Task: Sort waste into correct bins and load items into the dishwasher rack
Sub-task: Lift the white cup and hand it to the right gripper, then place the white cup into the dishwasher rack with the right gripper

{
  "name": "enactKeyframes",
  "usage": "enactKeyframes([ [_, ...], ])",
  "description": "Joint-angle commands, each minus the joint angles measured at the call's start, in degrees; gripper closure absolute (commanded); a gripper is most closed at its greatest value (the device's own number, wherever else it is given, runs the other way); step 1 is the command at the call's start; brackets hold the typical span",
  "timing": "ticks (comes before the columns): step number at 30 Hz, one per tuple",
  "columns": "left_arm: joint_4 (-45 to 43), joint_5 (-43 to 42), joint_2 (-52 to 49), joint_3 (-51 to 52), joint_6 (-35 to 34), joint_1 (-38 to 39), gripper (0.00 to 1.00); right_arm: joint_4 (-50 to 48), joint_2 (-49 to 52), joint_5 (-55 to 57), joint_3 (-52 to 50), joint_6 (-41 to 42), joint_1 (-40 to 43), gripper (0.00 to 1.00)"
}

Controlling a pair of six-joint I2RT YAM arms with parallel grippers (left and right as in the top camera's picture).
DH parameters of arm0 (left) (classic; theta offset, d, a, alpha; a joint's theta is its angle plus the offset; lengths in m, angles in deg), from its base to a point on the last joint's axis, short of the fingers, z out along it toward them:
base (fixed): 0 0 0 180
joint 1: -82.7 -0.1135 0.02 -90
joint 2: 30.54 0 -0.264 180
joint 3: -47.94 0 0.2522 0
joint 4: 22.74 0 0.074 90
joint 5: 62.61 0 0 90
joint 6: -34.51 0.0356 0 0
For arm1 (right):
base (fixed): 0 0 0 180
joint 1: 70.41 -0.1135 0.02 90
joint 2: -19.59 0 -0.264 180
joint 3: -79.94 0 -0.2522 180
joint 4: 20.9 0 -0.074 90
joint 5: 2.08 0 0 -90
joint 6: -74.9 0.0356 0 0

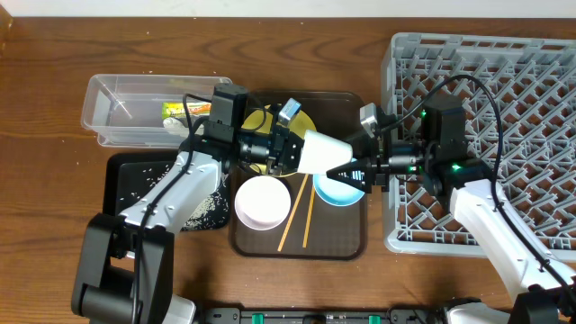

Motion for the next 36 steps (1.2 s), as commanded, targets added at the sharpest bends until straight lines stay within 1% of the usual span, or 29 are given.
enactKeyframes([
  [1, -0.1, 0.5, -0.1, -0.4, 6.3, 0.0, 0.71, 0.1, 0.2, 3.0, 0.7, 2.6, -0.9, 0.53],
  [2, -0.1, 1.0, -0.1, -0.4, 7.5, 0.0, 0.69, 0.3, 0.2, 4.7, 0.7, 3.7, -0.7, 0.55],
  [5, 1.7, 5.0, -0.1, -0.4, 7.8, -0.2, 0.66, 1.3, 0.2, 9.2, 0.8, 5.4, 0.2, 0.58],
  [10, 7.3, 15.3, -0.1, -0.4, 12.3, -1.7, 0.65, 4.0, 0.0, 13.0, 0.8, 5.3, 3.0, 0.64],
  [13, 8.5, 18.7, 0.2, -0.4, 14.0, -3.7, 0.64, 7.6, -0.6, 15.3, 0.8, 5.3, 6.0, 0.66],
  [14, 8.5, 19.1, 0.4, -0.4, 14.1, -4.7, 0.62, 8.7, -0.9, 16.3, 0.8, 5.3, 7.0, 0.66],
  [17, 9.1, 19.9, 2.1, -0.4, 16.1, -7.7, 0.61, 13.6, -2.6, 19.2, 1.2, 5.3, 10.3, 0.69],
  [18, 10.1, 21.3, 2.9, -0.4, 16.5, -8.5, 0.61, 15.4, -3.3, 20.1, 1.6, 5.3, 11.3, 0.71],
  [20, 13.5, 25.3, 5.1, -0.4, 19.4, -10.2, 0.61, 19.8, -5.1, 22.9, 3.0, 5.2, 13.6, 0.73],
  [22, 17.3, 29.8, 7.5, -0.4, 22.2, -11.2, 0.61, 24.5, -6.8, 26.9, 5.1, 5.2, 15.5, 0.77],
  [23, 19.6, 32.8, 9.0, -0.4, 23.7, -11.6, 0.61, 26.8, -7.6, 29.0, 6.3, 5.2, 16.2, 0.81],
  [24, 21.9, 36.0, 10.6, -0.4, 25.0, -11.9, 0.61, 30.1, -8.5, 32.2, 8.0, 5.3, 17.2, 0.88],
  [25, 23.8, 38.9, 12.0, -0.4, 25.9, -12.0, 0.61, 32.5, -9.1, 34.5, 9.4, 5.3, 17.9, 0.92],
  [28, 29.7, 48.7, 16.6, -0.4, 26.9, -12.0, 0.61, 40.0, -9.9, 42.0, 14.0, 5.3, 19.8, 0.99],
  [31, 35.2, 57.3, 21.0, -0.4, 26.9, -12.0, 0.61, 47.5, -9.9, 52.1, 18.5, 5.4, 21.2, 0.99],
  [36, 40.2, 63.6, 25.4, -0.4, 27.3, -12.0, 0.61, 55.9, -9.8, 67.9, 21.7, 9.6, 22.9, 0.99],
])
